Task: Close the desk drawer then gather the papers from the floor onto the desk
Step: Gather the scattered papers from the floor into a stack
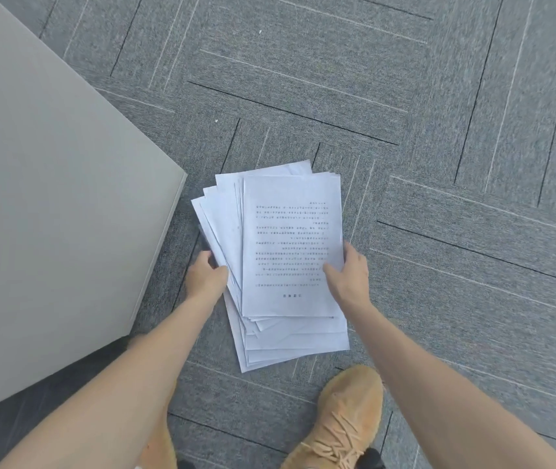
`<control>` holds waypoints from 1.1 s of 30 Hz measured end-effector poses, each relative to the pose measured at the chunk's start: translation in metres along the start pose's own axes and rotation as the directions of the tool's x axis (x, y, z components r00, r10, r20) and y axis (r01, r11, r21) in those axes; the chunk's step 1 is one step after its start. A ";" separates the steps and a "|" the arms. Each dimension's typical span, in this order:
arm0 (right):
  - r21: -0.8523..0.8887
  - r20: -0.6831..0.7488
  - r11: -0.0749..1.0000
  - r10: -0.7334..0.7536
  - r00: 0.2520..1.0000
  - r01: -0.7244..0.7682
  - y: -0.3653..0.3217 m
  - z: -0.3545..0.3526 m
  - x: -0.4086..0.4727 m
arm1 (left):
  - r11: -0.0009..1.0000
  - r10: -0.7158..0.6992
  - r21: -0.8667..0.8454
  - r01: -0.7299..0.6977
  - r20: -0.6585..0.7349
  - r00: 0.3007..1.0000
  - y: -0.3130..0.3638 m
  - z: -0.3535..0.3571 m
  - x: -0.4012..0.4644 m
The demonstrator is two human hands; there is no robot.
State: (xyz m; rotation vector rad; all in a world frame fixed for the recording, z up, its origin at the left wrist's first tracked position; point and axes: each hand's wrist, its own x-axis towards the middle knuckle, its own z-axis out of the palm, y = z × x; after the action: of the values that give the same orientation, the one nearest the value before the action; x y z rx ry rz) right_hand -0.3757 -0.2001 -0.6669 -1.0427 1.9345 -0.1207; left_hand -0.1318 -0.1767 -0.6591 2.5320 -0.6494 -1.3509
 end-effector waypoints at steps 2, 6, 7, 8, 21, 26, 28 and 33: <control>-0.045 -0.002 0.998 0.041 0.999 -0.041 0.003 0.003 -0.001 | 0.999 -0.033 -0.027 0.032 -0.022 0.999 -0.001 0.004 -0.004; -0.092 0.057 0.994 0.065 0.996 -0.060 0.002 0.015 -0.004 | 0.990 -0.079 -0.121 0.077 -0.014 0.997 0.003 0.010 -0.010; -0.091 0.058 0.994 0.063 0.996 -0.058 0.003 0.018 -0.004 | 0.987 -0.089 -0.133 0.087 -0.012 0.996 0.003 0.010 -0.010; -0.086 0.058 0.995 0.065 0.996 -0.060 0.003 0.019 -0.004 | 0.984 -0.101 -0.150 0.098 -0.010 0.995 0.002 0.010 -0.011; -0.112 0.115 0.993 0.059 0.992 -0.046 0.005 0.022 -0.008 | 0.956 -0.181 -0.229 0.185 0.041 0.983 -0.005 0.014 -0.001; -0.113 0.072 0.992 0.059 0.996 -0.051 0.003 0.026 -0.012 | 0.952 -0.195 -0.236 0.193 0.016 0.981 -0.003 0.013 -0.004; -0.082 0.029 0.994 0.071 0.997 -0.069 0.004 0.026 -0.013 | 0.938 -0.225 -0.262 0.226 0.037 0.974 -0.003 0.013 -0.004; -0.008 0.124 0.994 0.108 0.986 -0.108 0.001 0.027 -0.016 | 0.885 -0.260 -0.325 0.333 0.247 0.933 -0.001 0.015 -0.003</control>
State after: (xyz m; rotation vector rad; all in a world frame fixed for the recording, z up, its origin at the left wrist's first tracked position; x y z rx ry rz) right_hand -0.3524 -0.1804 -0.6722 -0.9221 1.8732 0.0060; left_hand -0.1459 -0.1737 -0.6656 2.2760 -0.0190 -1.6597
